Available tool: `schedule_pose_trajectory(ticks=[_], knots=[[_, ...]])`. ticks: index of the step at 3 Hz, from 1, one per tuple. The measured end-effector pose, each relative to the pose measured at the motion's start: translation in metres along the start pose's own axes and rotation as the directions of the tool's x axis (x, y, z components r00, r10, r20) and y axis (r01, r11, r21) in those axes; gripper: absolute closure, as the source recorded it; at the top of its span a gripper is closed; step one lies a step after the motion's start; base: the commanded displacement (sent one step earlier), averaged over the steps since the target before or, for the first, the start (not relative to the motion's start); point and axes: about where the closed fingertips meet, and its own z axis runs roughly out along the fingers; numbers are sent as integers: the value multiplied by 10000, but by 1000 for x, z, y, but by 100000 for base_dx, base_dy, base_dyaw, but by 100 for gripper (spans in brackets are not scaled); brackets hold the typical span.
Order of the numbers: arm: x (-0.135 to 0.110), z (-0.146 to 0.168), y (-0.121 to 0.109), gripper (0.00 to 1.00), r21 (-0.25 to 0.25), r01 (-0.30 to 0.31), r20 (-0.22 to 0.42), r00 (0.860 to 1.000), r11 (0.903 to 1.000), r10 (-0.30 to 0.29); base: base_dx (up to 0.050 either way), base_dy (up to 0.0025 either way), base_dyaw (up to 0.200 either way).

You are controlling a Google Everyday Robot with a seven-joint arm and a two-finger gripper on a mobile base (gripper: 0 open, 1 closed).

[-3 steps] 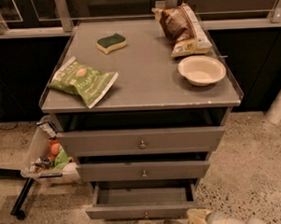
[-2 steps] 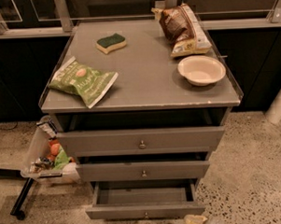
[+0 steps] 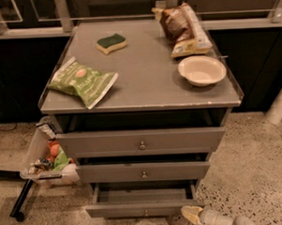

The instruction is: Close bottom drawer

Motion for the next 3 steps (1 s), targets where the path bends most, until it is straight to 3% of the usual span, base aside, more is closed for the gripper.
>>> schedule_pose_trajectory(ticks=[2,3], knots=[[-43,9,-40,100,638,1162,-291,9930,9912,-1146,0,0,0],[-42,10,-39,100,639,1160,-290,9930,9912,-1143,0,0,0]])
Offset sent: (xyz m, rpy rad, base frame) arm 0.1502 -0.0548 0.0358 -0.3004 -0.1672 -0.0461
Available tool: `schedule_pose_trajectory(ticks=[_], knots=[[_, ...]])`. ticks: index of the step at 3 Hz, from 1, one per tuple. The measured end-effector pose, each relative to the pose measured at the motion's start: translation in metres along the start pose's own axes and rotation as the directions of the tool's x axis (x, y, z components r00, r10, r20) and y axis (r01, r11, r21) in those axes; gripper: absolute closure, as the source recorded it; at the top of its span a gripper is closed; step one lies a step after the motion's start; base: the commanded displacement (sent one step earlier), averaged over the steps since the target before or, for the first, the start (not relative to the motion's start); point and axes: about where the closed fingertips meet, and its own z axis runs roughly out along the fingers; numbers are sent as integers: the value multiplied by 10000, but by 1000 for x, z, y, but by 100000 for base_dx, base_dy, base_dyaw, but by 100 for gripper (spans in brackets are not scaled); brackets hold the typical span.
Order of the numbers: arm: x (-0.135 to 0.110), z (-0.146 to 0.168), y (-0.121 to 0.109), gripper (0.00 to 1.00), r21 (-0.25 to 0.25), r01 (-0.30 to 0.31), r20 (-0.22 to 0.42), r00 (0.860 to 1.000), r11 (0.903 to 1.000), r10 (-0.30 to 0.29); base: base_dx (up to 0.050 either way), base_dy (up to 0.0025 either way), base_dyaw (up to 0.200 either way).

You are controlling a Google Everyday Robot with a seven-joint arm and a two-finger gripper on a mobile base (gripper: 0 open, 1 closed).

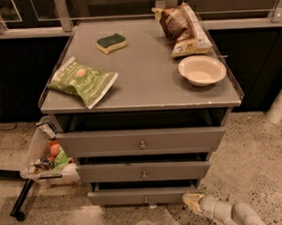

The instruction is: Close bottom drawer

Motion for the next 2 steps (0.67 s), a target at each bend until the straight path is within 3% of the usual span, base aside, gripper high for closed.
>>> schedule_pose_trajectory(ticks=[1,2], knots=[[4,6,-2,100,163,-32,-2,10000,9999,32,0,0,0],[-2,21,-16,100,445,406,-54,9992,9982,-404,0,0,0]])
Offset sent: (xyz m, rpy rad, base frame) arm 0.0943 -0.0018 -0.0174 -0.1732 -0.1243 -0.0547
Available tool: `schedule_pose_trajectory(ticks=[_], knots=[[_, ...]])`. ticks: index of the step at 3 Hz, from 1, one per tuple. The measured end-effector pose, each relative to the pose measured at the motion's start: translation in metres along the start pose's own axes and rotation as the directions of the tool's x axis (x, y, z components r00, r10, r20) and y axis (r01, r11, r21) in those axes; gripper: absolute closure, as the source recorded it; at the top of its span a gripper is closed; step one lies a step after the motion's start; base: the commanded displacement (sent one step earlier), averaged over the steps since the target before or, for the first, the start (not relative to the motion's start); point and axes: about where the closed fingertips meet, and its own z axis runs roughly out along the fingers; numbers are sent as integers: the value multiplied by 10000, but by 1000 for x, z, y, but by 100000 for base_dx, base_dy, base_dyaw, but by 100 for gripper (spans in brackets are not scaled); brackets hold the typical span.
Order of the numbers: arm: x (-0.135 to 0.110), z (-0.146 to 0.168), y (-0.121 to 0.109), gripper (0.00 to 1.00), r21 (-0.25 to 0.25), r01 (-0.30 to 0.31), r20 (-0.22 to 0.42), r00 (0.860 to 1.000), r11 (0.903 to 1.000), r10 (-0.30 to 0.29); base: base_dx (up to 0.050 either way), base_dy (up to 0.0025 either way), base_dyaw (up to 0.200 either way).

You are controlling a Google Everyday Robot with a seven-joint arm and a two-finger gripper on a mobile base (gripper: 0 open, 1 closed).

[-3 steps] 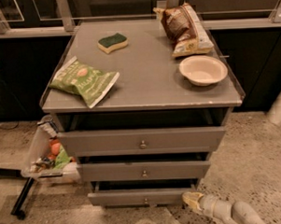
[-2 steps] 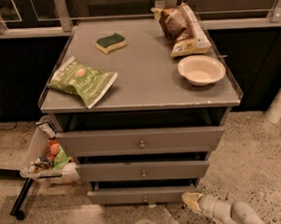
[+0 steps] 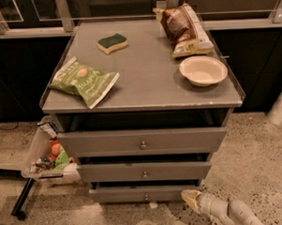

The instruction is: Close bottom drawer

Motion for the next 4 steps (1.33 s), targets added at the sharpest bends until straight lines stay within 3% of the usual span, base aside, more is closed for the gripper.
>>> schedule_pose_trajectory(ticks=[2,3,4], knots=[[-14,23,-15,100,343,587,125,9982,9977,-592,0,0,0],[-13,22,-13,100,344,587,125,9982,9977,-592,0,0,0],[4,-16,5,80,622,-58,126,9999,9980,50,0,0,0]])
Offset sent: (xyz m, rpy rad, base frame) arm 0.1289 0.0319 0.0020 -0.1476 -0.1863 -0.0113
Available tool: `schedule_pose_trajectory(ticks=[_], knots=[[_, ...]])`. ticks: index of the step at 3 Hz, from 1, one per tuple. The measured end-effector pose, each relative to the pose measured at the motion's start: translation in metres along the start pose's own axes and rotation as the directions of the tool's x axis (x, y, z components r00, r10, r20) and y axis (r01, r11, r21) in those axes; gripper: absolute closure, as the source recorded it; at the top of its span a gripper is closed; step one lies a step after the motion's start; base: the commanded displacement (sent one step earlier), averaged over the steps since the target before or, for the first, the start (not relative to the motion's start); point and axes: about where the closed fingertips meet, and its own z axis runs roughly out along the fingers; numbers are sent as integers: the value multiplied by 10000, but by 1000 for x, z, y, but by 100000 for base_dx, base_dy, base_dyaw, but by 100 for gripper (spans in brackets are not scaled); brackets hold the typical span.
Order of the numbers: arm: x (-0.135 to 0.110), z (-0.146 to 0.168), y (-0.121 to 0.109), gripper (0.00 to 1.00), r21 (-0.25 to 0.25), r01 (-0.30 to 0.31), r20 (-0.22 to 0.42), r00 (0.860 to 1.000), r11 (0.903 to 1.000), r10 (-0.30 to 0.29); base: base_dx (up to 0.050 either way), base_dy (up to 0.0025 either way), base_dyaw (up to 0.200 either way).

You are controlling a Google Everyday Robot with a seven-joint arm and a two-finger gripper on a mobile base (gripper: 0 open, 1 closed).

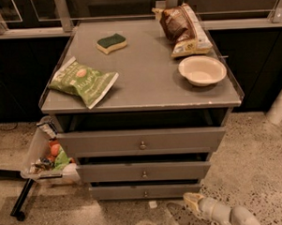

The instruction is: Close bottom drawer

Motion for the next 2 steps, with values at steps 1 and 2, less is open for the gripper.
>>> schedule_pose_trajectory(ticks=[1,2], knots=[[18,-16,29,57,-173,-459,123,9989,9988,461,0,0,0],[18,-16,29,34,-174,-459,123,9989,9988,461,0,0,0]])
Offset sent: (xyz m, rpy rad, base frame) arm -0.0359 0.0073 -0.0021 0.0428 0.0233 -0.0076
